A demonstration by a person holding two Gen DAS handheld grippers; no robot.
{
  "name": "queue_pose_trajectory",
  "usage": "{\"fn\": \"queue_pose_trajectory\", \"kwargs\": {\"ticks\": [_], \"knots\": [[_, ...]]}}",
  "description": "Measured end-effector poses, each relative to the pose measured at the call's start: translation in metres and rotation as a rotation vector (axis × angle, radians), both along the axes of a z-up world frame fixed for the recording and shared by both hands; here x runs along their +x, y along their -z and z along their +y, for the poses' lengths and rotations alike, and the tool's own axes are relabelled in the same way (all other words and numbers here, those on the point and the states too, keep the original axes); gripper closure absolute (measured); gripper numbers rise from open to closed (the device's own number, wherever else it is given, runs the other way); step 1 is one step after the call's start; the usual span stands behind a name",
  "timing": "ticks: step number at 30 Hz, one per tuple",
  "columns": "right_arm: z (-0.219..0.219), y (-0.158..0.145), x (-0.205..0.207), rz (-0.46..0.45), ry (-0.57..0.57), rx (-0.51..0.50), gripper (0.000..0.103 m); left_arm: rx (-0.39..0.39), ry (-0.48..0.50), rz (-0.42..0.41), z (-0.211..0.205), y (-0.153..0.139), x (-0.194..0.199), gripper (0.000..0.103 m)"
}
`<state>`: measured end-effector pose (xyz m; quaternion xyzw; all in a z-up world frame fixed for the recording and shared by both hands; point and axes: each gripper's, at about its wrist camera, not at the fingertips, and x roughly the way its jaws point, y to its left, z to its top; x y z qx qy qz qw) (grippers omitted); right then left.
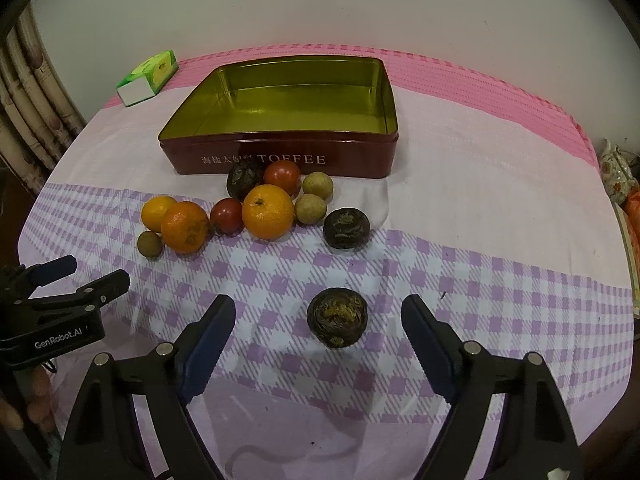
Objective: Organize fruits
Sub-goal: 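Move both grippers toward the fruits in front of the red tin, then grasp the dark brown fruit with the right gripper while the left grasps a small tan fruit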
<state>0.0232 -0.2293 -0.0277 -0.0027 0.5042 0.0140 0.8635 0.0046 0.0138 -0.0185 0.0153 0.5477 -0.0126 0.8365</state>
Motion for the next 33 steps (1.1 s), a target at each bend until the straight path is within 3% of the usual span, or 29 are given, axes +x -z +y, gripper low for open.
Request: {"fn": "queue_pose_trajectory", "kwargs": {"ticks": [9, 14, 18, 26, 33], "knots": [[-0.005, -0.001, 0.000, 0.008, 0.001, 0.005, 0.025, -0.018, -0.026, 0.006, 0.008, 0.001, 0.004, 0.017], [-0.010, 0.002, -0.001, 0.032, -0.005, -0.003, 0.026, -0.037, -0.039, 0.012, 0.019, 0.002, 0.007, 0.023], [-0.013, 0.009, -0.001, 0.061, -0.004, 0.007, 0.035, -0.043, -0.026, 0.021, 0.023, 0.004, 0.009, 0.028], [-0.017, 0.018, 0.003, 0.106, 0.012, 0.036, 0.040, -0.062, -0.002, 0.040, 0.020, 0.010, 0.015, 0.037], [-0.017, 0.026, 0.007, 0.135, 0.004, 0.045, 0.046, -0.072, 0.049, 0.025, 0.004, 0.011, 0.021, 0.038]]}}
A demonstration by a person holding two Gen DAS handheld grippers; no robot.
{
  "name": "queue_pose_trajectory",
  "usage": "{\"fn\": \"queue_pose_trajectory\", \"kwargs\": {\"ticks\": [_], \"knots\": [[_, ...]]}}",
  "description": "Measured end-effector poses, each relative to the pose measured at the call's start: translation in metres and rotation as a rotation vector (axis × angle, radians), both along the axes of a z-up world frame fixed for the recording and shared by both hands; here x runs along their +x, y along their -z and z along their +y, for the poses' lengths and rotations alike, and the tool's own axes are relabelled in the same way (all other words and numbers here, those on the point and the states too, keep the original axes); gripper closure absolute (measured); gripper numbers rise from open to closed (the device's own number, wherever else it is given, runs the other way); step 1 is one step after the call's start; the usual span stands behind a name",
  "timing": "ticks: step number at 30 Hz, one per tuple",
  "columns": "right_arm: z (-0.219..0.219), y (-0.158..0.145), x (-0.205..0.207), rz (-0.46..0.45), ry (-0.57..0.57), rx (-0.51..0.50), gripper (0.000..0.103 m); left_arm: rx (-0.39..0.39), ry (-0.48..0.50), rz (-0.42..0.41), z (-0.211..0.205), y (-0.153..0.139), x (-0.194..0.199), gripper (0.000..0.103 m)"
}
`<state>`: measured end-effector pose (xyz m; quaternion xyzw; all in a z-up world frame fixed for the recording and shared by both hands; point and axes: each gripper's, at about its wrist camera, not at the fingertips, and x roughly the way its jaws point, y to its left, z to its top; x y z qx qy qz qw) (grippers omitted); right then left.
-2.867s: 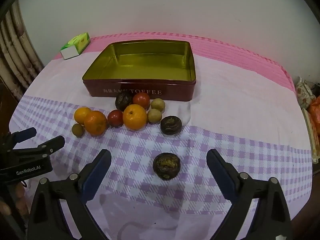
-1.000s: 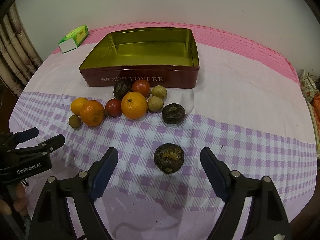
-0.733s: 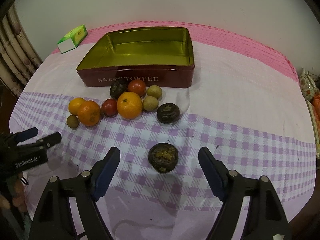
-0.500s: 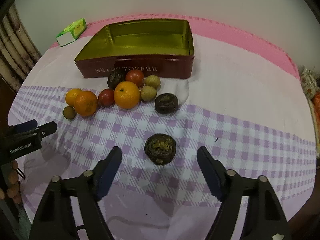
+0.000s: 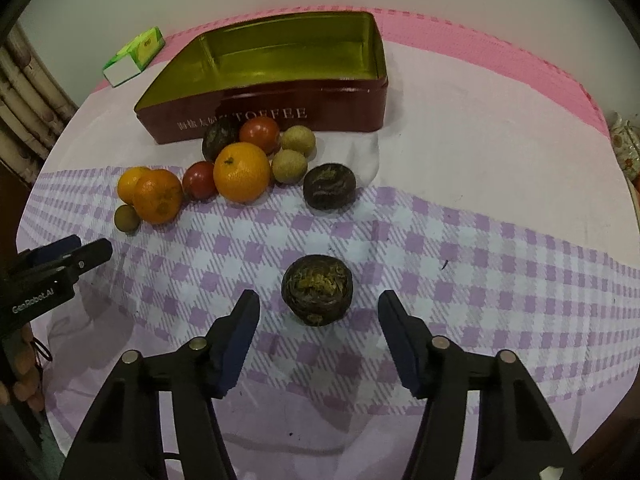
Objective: Organize fruits
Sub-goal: 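Grasp the dark brown fruit with the right gripper while the left grasps a small tan fruit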
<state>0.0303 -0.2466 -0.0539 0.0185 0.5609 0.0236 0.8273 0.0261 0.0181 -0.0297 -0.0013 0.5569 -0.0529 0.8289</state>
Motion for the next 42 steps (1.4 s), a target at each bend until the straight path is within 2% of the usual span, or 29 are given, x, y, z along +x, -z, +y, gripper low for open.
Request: {"fn": "queue_pose_trajectory", "kwargs": {"ticks": [4, 7, 16, 31, 37, 42], "knots": [[-0.001, 0.005, 0.001, 0.014, 0.001, 0.007, 0.049, 0.016, 0.037, 0.000, -0.020, 0.007, 0.009, 0.038], [-0.003, 0.008, 0.001, 0.019, 0.004, 0.007, 0.051, 0.008, 0.057, -0.002, -0.031, 0.010, 0.017, 0.042], [0.003, 0.012, 0.009, 0.012, 0.006, 0.004, 0.061, 0.014, 0.062, 0.010, -0.041, 0.019, 0.034, 0.043], [-0.002, 0.012, 0.019, 0.005, -0.019, 0.004, 0.064, 0.032, 0.081, 0.008, -0.046, 0.035, 0.053, 0.045], [0.000, 0.012, 0.022, 0.005, -0.020, 0.001, 0.064, 0.022, 0.087, -0.001, -0.049, 0.035, 0.055, 0.055], [0.000, 0.012, 0.022, 0.004, -0.024, -0.003, 0.064, 0.005, 0.103, -0.004, -0.049, 0.033, 0.057, 0.067]]}}
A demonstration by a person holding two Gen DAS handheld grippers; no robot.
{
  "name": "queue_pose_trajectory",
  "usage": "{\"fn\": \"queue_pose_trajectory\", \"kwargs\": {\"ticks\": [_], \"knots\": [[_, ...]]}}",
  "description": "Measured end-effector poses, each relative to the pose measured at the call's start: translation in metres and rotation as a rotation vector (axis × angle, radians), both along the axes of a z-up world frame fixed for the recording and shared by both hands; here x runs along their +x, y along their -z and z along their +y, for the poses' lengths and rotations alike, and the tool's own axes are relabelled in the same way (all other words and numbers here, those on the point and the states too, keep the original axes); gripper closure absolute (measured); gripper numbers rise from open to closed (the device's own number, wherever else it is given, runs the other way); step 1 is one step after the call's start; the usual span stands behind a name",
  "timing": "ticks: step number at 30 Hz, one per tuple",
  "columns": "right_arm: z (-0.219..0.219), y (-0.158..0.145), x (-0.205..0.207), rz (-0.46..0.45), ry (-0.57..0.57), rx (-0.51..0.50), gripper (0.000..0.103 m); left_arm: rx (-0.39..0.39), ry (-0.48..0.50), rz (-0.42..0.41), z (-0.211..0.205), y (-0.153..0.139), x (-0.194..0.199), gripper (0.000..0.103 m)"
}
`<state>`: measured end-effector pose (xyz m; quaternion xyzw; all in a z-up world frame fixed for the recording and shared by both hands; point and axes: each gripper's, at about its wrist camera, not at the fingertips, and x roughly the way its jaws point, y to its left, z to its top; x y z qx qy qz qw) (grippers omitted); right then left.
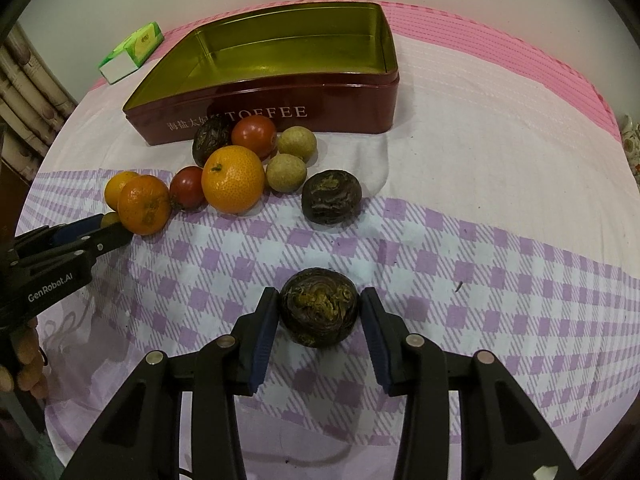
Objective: Organize fruits
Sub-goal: 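Grasp the dark brown fruit with the right gripper while the left grasps a small tan fruit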
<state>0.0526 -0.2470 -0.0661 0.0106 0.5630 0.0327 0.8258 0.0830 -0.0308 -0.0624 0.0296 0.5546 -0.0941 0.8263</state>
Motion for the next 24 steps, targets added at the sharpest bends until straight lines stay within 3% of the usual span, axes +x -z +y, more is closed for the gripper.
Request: {"fn": "queue_pose_trajectory", "kwargs": {"ticks": [7, 24], "knots": [[0.001, 0.000, -0.001, -0.003, 0.000, 0.002, 0.063, -0.009, 0.004, 0.000, -0.002, 0.001, 0.001, 0.076], [-0.006, -0.008, -0.001, -0.017, -0.007, 0.019, 0.066, -0.024, -0.019, -0.029, 0.008, -0.009, -0.009, 0.076]]}}
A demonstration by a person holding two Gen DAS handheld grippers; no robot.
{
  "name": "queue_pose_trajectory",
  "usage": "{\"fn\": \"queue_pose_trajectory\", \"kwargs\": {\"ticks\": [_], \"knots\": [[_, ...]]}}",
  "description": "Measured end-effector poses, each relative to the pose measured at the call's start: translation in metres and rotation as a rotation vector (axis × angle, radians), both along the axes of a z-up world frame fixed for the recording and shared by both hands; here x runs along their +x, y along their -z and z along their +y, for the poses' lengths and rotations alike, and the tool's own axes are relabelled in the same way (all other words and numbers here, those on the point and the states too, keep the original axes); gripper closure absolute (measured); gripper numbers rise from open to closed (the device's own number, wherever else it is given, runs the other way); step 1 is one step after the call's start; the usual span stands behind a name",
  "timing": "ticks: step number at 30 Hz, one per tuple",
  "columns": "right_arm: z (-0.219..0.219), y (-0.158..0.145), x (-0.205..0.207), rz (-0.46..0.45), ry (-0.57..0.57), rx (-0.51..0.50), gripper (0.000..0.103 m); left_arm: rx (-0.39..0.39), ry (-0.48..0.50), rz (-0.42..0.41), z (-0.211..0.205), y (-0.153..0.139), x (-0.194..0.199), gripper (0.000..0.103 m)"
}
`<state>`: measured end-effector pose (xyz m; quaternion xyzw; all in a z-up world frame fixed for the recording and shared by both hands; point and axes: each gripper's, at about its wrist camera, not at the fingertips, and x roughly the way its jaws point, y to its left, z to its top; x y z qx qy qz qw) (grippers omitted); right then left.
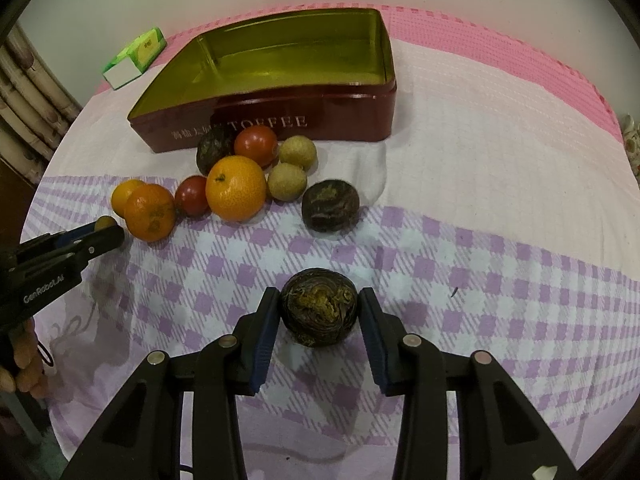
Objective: Organize fruits
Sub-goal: 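Grasp the dark brown fruit with the right gripper while the left grasps a small tan fruit, then carry both held fruits over the red tin with both grippers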
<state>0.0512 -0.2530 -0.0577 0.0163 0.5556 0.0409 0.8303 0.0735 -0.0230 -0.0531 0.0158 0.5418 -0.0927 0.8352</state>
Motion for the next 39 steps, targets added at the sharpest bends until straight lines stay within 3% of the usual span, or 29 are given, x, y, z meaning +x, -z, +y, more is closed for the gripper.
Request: {"fn": "queue_pose_trajectory", "kwargs": {"ticks": [14, 22, 28, 39], "knots": [[0.005, -0.029, 0.018, -0.056, -0.037, -0.013, 0.066, -0.022, -0.013, -0.075, 0.008, -0.045, 0.011, 0.076], [0.013, -0.060, 0.046, -0.125, -0.055, -0.026, 0.066, -0.045, -0.016, -0.135, -0.002, -0.080, 0.043, 0.076], [0.012, -0.072, 0.078, -0.153, -0.059, -0.037, 0.066, -0.031, -0.003, -0.129, -0.018, -0.078, 0.075, 0.076], [0.019, -0.057, 0.124, -0.131, -0.084, -0.061, 0.066, -0.027, -0.030, -0.073, -0.034, -0.053, 0.114, 0.076]]}}
